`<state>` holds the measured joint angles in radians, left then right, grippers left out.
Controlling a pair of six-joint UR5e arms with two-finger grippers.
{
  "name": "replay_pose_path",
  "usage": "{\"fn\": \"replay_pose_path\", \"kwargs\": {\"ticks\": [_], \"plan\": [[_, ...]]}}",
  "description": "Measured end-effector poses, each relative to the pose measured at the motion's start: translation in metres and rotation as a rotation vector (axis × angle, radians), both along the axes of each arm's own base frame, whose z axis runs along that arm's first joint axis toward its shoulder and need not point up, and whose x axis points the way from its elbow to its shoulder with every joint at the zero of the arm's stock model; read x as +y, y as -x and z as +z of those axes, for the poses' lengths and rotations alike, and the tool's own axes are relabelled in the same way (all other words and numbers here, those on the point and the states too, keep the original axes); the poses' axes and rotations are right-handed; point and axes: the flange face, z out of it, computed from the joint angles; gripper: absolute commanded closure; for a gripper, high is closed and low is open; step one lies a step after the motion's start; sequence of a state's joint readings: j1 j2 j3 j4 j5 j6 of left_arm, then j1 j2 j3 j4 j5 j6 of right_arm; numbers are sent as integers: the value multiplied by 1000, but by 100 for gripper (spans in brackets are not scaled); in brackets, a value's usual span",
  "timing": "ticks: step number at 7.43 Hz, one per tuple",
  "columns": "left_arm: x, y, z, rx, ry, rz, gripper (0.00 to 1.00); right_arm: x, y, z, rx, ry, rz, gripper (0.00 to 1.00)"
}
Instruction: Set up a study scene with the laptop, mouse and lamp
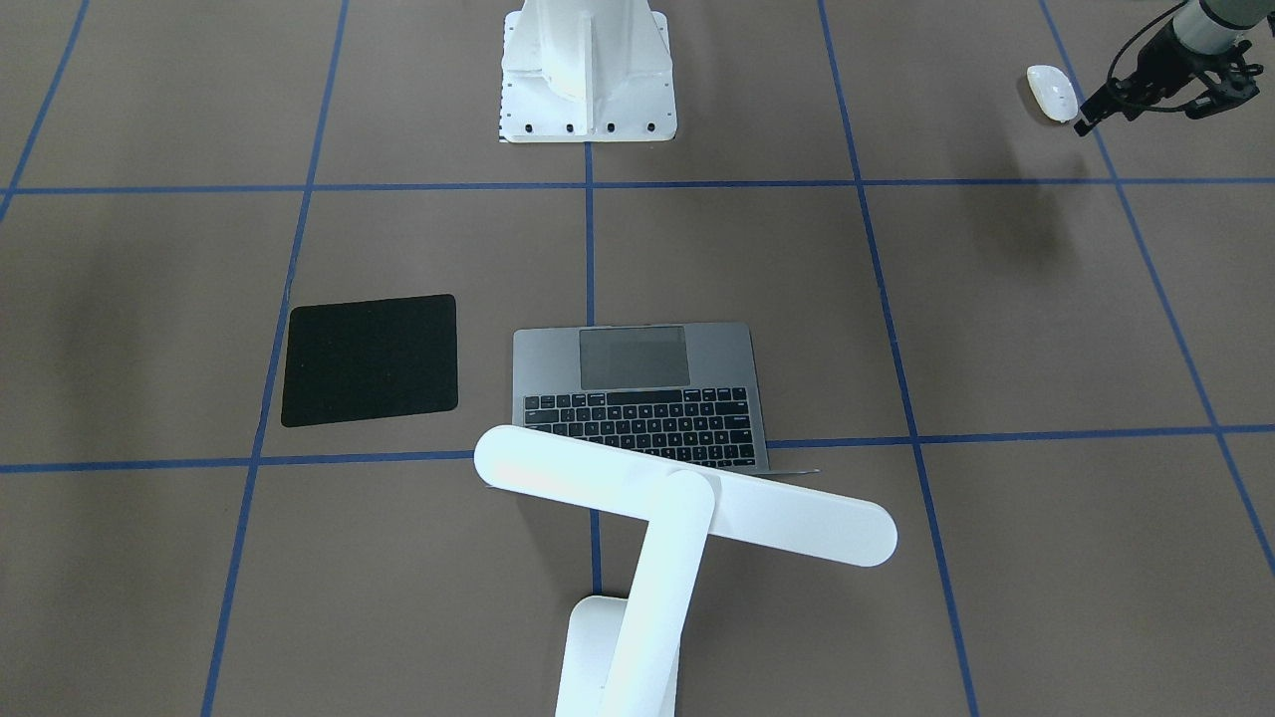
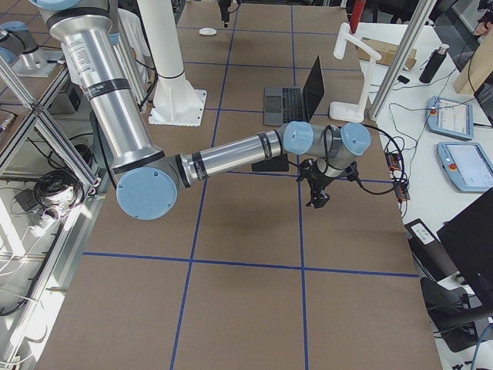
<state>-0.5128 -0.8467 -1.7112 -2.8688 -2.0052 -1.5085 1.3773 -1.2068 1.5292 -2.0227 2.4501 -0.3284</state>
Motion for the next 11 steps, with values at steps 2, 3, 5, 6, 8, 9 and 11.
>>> {"fn": "replay_pose_path", "kwargs": {"ticks": [2,3,5,6,8,9,11], "plan": [[10,-18,0,-11,-18,41,1,0,2,-1,-1,-1,-1,1],[15,-25,-1,-5,-28,76,1,0,4,-1,-1,-1,-4,1],[26,-26,0,-5,-34,128,1,1,12,-2,-2,-3,-16,1],[32,-20,1,-7,-33,150,1,2,15,-2,-3,-3,-23,1],[42,-16,3,-16,-11,187,1,2,21,-4,-4,-5,-30,1],[46,-20,3,-18,1,209,1,2,22,-4,-4,-3,-30,1],[52,-27,3,-18,5,240,1,3,22,-5,-3,-4,-30,1]]}}
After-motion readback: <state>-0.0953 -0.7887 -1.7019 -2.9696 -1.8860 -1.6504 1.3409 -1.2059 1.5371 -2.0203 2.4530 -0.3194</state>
